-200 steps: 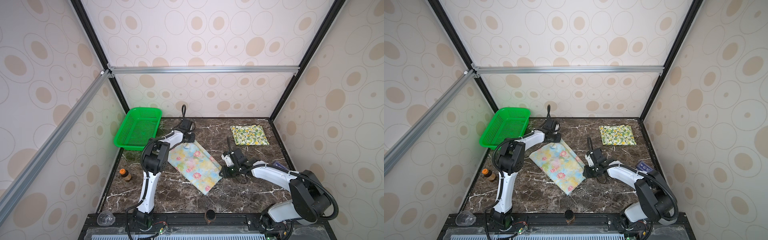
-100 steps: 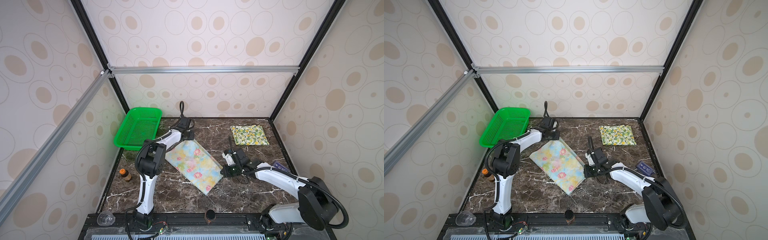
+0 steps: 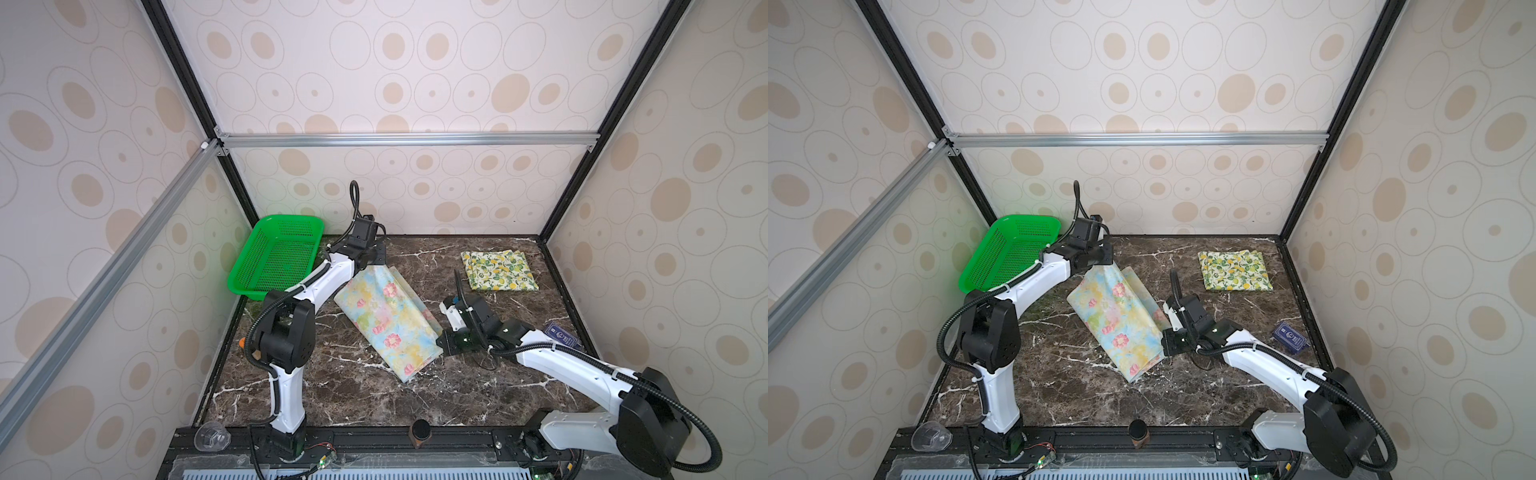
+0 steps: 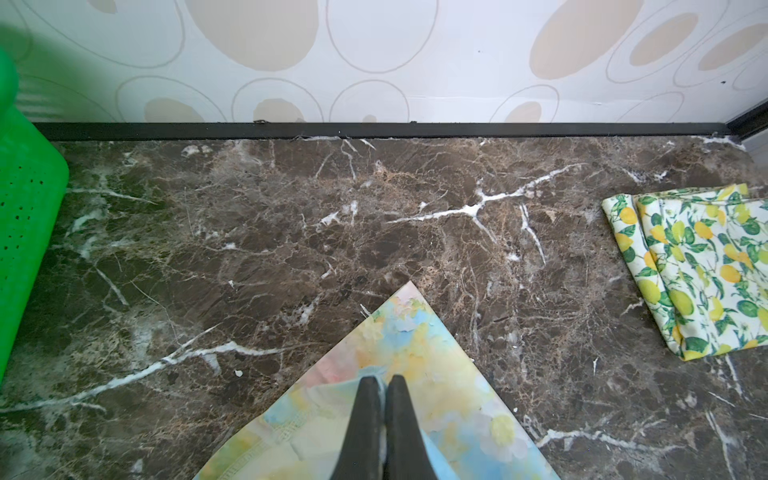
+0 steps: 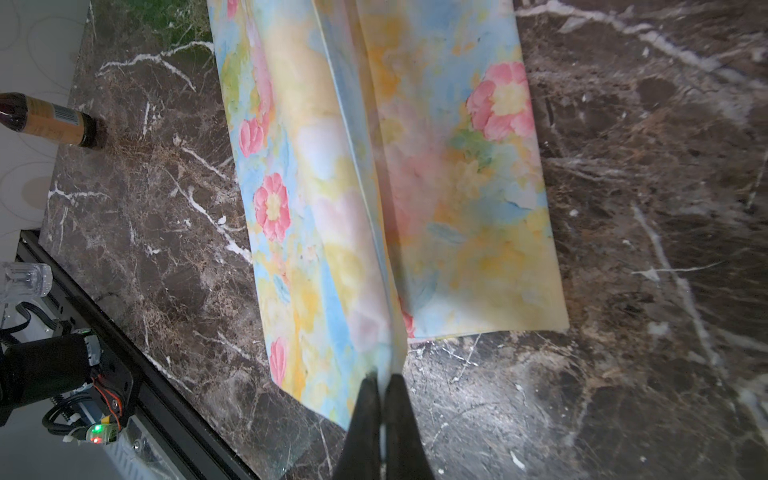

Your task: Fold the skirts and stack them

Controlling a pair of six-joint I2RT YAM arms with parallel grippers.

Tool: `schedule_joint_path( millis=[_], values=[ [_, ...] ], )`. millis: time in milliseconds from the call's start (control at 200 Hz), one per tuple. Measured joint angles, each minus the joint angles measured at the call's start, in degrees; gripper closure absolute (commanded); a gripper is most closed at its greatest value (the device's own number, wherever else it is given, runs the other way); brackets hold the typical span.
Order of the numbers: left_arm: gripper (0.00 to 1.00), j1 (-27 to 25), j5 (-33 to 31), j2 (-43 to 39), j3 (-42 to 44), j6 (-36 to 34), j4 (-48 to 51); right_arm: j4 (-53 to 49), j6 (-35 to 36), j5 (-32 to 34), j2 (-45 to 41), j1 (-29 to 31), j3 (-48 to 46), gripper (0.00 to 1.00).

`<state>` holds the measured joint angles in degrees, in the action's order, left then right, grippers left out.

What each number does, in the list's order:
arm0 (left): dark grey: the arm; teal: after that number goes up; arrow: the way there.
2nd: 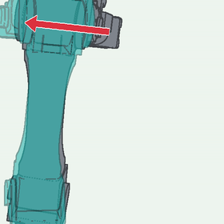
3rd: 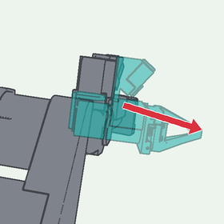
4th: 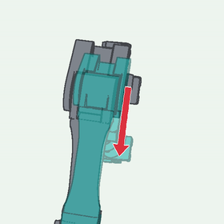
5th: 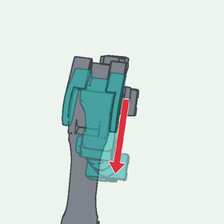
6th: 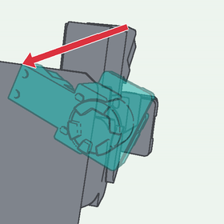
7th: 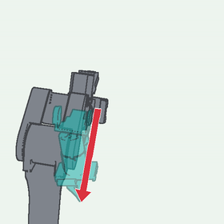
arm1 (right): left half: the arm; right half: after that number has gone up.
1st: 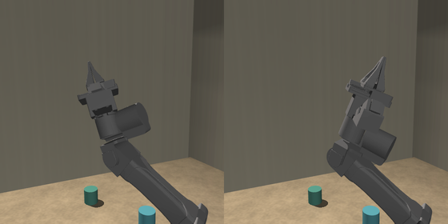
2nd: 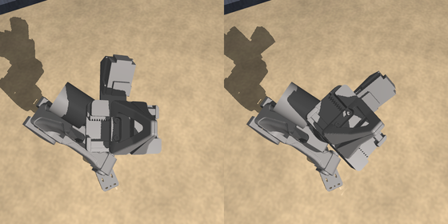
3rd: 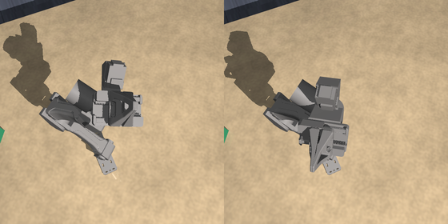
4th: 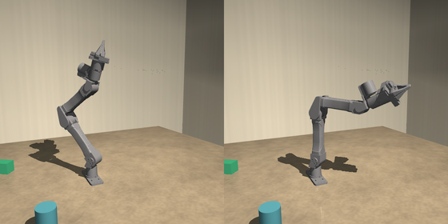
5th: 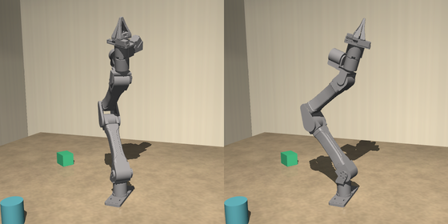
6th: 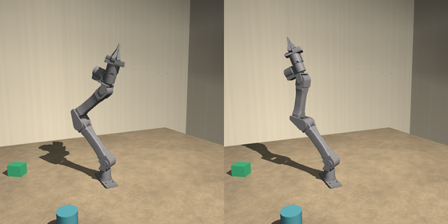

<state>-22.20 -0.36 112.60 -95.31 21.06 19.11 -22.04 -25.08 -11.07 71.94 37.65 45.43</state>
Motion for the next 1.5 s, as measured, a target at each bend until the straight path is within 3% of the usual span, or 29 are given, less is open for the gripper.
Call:
schedule_joint_path(
  millis=[910,1501],
  values=[
    [1.0,-2.2,1.7,14.7,-9.6,1.9,0.2,-4.2,0.0,7.6,2.9,0.0,1.4,1.0],
    [1.0,-2.3,0.1,16.4,-10.1,2.3,-1.6,-4.9,-0.6,11.1,8.2,0.0,3.2,1.0]
  ],
)
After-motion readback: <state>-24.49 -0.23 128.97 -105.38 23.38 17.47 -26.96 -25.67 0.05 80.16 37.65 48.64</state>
